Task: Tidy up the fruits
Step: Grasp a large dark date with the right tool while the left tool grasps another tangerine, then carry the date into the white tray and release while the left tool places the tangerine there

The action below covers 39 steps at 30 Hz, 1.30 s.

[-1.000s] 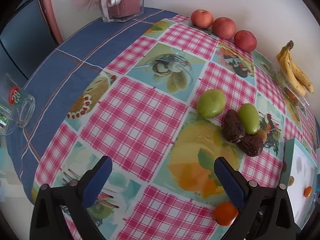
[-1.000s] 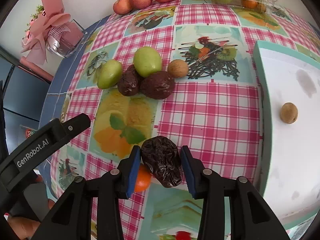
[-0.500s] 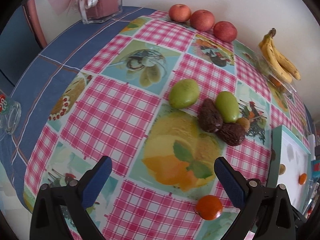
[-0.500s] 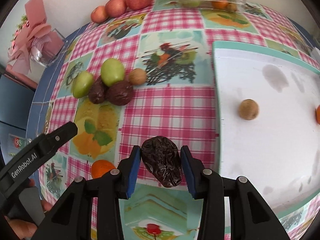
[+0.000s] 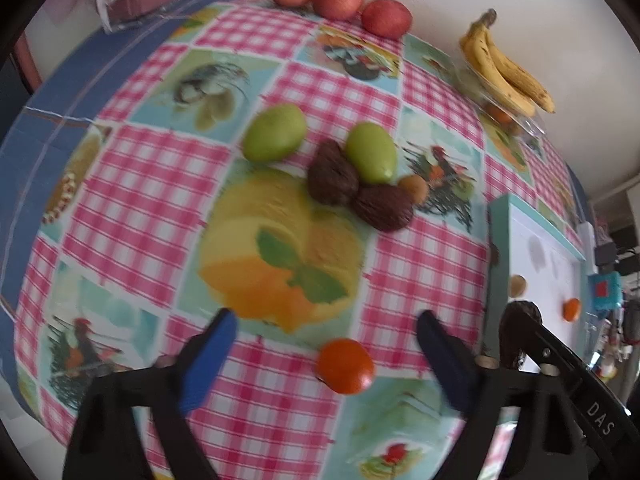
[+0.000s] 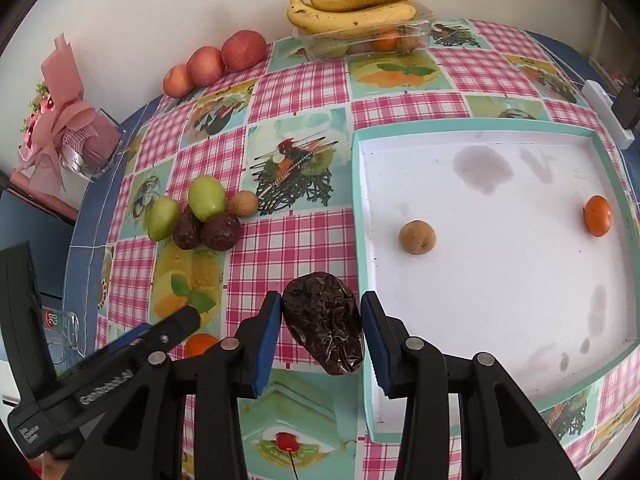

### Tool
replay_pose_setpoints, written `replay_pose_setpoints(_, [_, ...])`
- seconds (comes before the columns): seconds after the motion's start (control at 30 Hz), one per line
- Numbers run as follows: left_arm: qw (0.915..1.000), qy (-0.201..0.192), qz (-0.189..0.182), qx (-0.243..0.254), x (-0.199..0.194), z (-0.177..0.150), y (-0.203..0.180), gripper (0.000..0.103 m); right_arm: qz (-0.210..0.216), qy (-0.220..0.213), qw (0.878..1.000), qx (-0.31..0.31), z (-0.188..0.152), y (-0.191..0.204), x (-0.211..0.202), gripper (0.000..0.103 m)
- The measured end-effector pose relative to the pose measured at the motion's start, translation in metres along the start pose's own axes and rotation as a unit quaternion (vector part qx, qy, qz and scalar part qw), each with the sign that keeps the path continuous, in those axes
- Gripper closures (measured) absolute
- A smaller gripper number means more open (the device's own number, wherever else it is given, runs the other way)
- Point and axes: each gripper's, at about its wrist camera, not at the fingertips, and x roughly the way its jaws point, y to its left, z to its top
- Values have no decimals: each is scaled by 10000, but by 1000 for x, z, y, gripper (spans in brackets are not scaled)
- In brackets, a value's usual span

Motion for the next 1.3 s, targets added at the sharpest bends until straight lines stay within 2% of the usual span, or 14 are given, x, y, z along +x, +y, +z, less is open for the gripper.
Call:
replay_pose_setpoints(0.07, [10000,77,-17,42,1,-3,-5,31,-3,-18,10000,14,-1,-1,-4,61])
replay_pose_setpoints(0.13, [9998,155,-54,96,2,-7,-10,46,12,-44,10000,18,0,-2,-6,61])
replay_pose_setpoints(0.2, [9995,233,-151,129,3,-10,-13,56,24,-63,10000,12,-1,-2,-9,61])
replay_pose_setpoints(0.33, [9992,307,-68,253,5,-13,-19,65,44,-99,9999,3,-1,-3,-13,61])
replay_pose_setpoints(0.53, [9991,370,90,199,6,-16,-13,66,69,-142,9999,13,-2,-5,-18,61])
replay_pose_setpoints(0.67, [9987,489,0,110,12,-18,-10,66,82,-152,9998,35,-2,-7,-19,61])
replay_pose_setpoints(0.93, [9991,336,-32,245,5,-19,-20,68,123,-203,9996,124,-2,-13,-24,61])
replay_pose_setpoints(1.07, [9993,149,-105,312,-5,-15,-27,68,71,-260,9991,326,0,-28,-27,61])
replay_pose_setpoints(1.3, [9972,-61,-171,723,-17,-14,-57,68,-356,-366,9939,980,1,-79,-33,61])
